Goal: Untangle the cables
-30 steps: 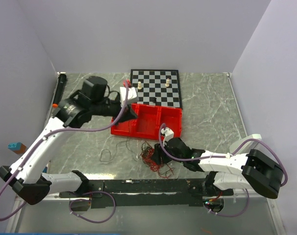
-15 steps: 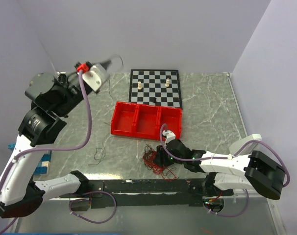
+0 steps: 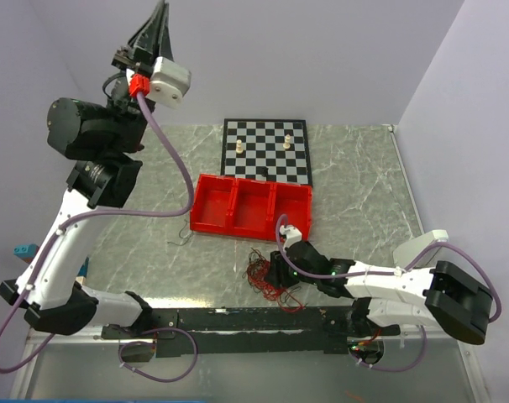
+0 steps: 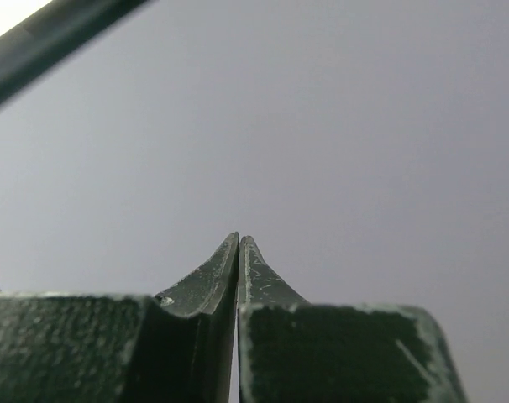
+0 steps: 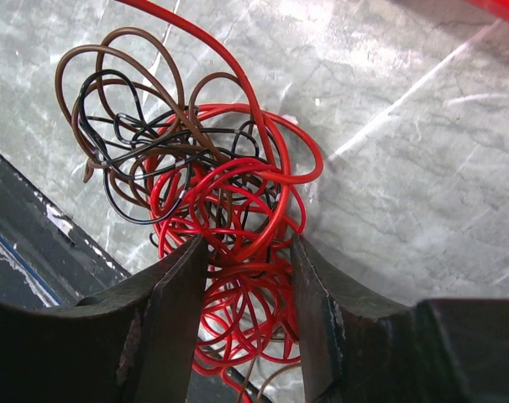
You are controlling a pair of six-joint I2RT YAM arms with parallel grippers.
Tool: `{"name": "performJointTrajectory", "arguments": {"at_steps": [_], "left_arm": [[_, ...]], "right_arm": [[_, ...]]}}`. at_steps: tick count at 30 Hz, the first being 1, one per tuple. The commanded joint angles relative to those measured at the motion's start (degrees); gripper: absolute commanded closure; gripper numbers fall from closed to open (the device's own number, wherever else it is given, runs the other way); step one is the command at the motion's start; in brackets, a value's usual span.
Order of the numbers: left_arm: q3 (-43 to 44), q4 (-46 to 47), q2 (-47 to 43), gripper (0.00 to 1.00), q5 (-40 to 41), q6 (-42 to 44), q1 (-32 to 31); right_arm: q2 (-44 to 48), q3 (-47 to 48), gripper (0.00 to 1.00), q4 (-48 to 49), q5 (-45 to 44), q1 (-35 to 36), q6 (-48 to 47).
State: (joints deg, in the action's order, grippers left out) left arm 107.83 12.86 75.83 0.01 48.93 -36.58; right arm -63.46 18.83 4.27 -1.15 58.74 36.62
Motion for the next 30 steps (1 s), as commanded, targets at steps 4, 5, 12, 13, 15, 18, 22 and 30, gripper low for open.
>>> {"name": "performJointTrajectory", "arguments": {"at_steps": [4, 5, 12, 13, 15, 18, 22, 30], "left_arm": [[7.74, 10.61, 3.09, 0.94, -3.79, 4.34, -0.07], [8.44, 9.73, 3.44, 0.95, -3.18, 3.55, -0.07], [-2.41, -30.89, -1.03, 0.80, -0.54, 0.58, 0.10], [-5.58, -36.45, -2.08, 0.68, -2.37, -1.88, 0.63], [-13.31, -46.75, -3.93, 0.61, -6.14, -3.22, 0.98], [-27.45, -53.72, -6.13, 0.52, -10.63, -5.33, 1.16], [-36.36, -62.32, -5.53, 0.26, -16.08, -2.87, 2.30], [-47.43, -62.80, -2.09, 0.20, -19.35, -0.86, 4.67]], "right_arm": [[1.76, -0.81, 0.51, -5.59, -1.49, 1.03, -0.15], [1.85, -0.64, 0.49, -5.85, -1.58, 1.03, -0.23], [4.22, -0.02, 0.46, -6.56, -2.54, 1.11, -0.50], [4.31, -0.02, 0.45, -6.91, -3.07, 1.11, -0.59], [4.57, -0.02, 0.43, -7.26, -3.51, 1.11, -0.67], [5.36, -0.28, 0.43, -7.52, -3.95, 1.11, -0.50], [6.33, -0.99, 0.42, -7.52, -4.21, 1.11, -0.15], [5.89, -0.81, 0.41, -7.26, -4.39, 1.11, -0.06]]}}
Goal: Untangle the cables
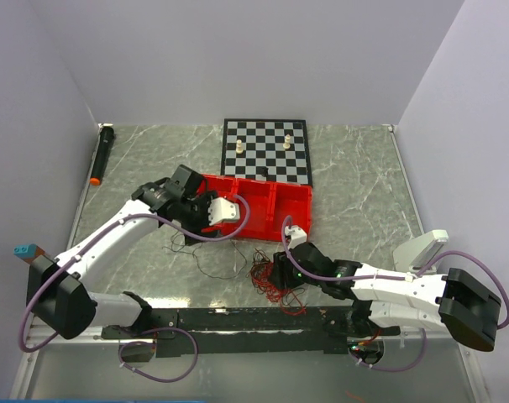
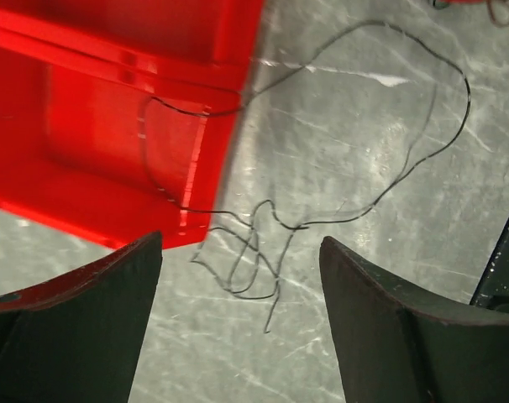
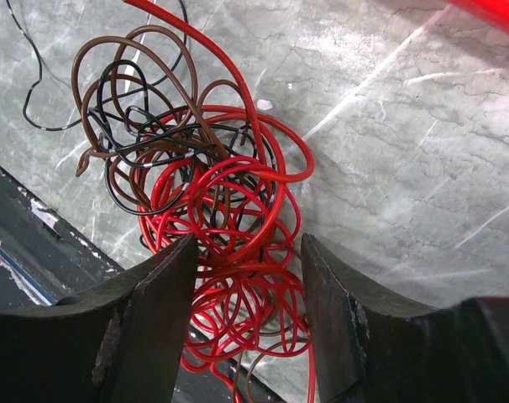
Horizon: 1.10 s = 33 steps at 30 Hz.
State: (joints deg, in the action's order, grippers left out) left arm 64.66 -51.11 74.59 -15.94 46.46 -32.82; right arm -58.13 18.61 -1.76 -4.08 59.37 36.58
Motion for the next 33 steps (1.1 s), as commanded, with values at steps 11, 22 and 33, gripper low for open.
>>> {"name": "performJointTrajectory", "arguments": {"at_steps": [11, 22, 33], "left_arm": [[-14.83, 14.89, 2.92, 0.27, 5.13, 10.59, 1.27], [-17.64, 14.65, 4.25, 0.43, 6.89, 15.59, 1.35], [-19.84, 18.84, 3.81, 0.94, 9.35, 17.09, 1.27]], "right_arm": [[0.21, -0.59, 0.41, -0.97, -1.02, 0.48, 0.51], [1.00, -1.03, 0.41, -1.32, -1.11, 0.48, 1.04], [0.65, -0.77, 0.42, -1.49, -1.64, 0.39, 0.86]]}}
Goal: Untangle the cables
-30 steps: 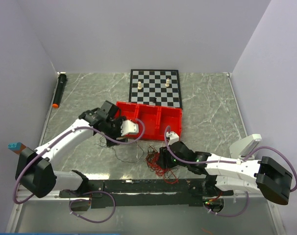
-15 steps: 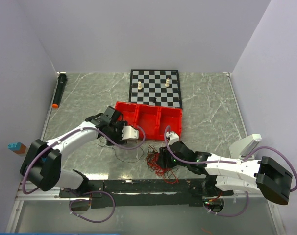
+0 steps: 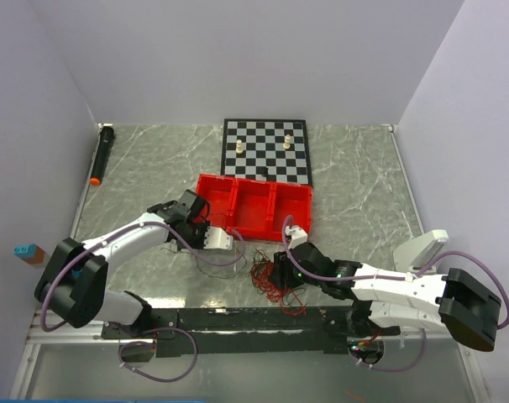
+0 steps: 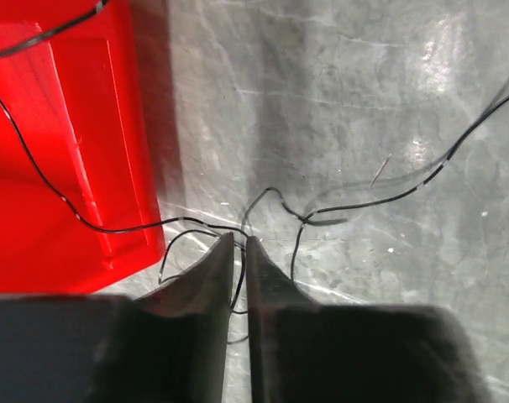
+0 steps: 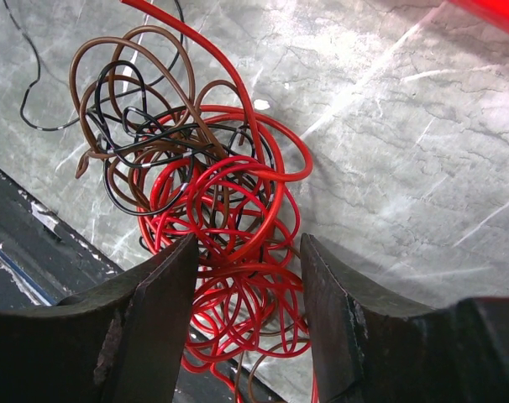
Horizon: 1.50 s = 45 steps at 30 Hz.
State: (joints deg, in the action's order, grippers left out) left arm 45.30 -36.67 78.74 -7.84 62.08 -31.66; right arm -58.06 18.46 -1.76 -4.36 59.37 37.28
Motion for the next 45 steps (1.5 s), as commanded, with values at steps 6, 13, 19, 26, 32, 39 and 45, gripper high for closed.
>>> {"name": "performJointTrajectory", "arguments": {"at_steps": [6, 13, 19, 26, 32, 39, 45], "left_arm": [[8.12, 3.19, 0.27, 0.99, -0.95, -6.61, 0.19], [32.29, -4.12, -2.27, 0.99, -4.30, -20.85, 0.28], [34.95, 11.23, -6.58, 0.99, 7.65, -29.46, 1.25], [43.01, 27.60, -4.92, 0.99, 22.24, -33.34, 2.65], [44.01, 35.68, -3.50, 0.99, 31.55, -31.59, 2.83], [32.95, 38.40, -7.11, 0.99, 31.03, -27.91, 3.27], [21.78, 43.34, -9.56, 0.99, 36.04, -21.49, 3.88]], "right_arm": [[1.72, -0.97, 0.44, -1.76, -1.53, 0.39, 0.17], [3.04, -1.93, 0.45, -1.84, -1.62, 0.39, 0.78], [3.48, -2.20, 0.46, -1.93, -1.53, 0.39, 0.87], [3.40, -2.20, 0.47, -1.93, -1.79, 0.48, 0.78], [4.01, -2.46, 0.47, -2.37, -2.06, 0.48, 1.22], [3.40, -2.20, 0.47, -2.37, -2.06, 0.39, 1.22], [2.96, -2.20, 0.48, -2.20, -2.14, 0.39, 1.48]]}}
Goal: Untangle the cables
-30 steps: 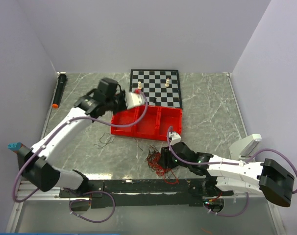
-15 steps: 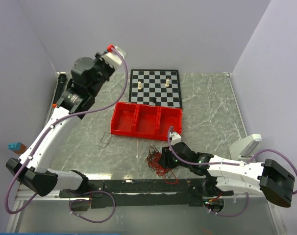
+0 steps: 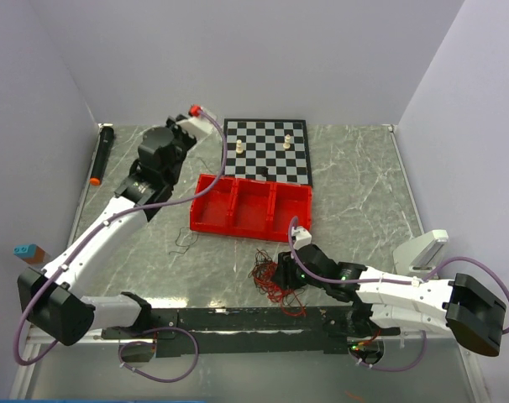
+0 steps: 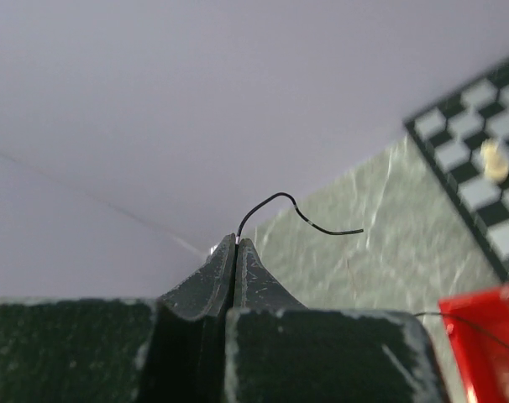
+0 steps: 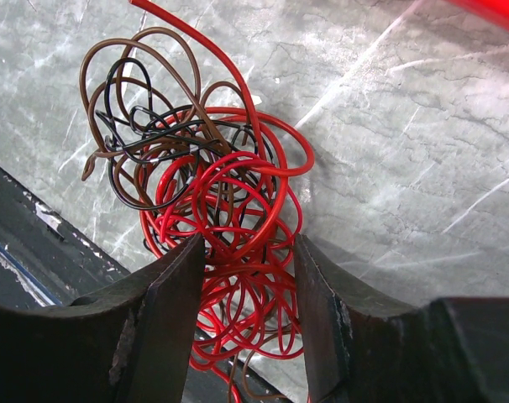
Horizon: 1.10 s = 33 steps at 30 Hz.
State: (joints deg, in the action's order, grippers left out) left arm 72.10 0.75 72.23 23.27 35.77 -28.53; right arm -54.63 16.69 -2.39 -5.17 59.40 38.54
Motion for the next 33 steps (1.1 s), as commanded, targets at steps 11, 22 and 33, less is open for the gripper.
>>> {"name": "performJointTrajectory", "arguments": {"at_steps": [11, 22, 33], "left_arm": [[-9.78, 6.54, -3.94, 0.99, 3.63, 6.60, 10.77], [-15.23, -0.67, -4.55, 0.99, -3.23, 3.79, 11.75], [-17.42, -13.84, -8.85, 0.99, -13.85, -7.88, 11.49]], "right_arm": [[-0.65, -0.25, 0.48, -1.91, -0.98, 0.37, 0.22], [3.47, 5.27, 0.29, -5.86, 1.56, 0.46, -2.32], [4.02, 20.83, 0.18, -12.02, -1.43, -2.78, -9.72]]}}
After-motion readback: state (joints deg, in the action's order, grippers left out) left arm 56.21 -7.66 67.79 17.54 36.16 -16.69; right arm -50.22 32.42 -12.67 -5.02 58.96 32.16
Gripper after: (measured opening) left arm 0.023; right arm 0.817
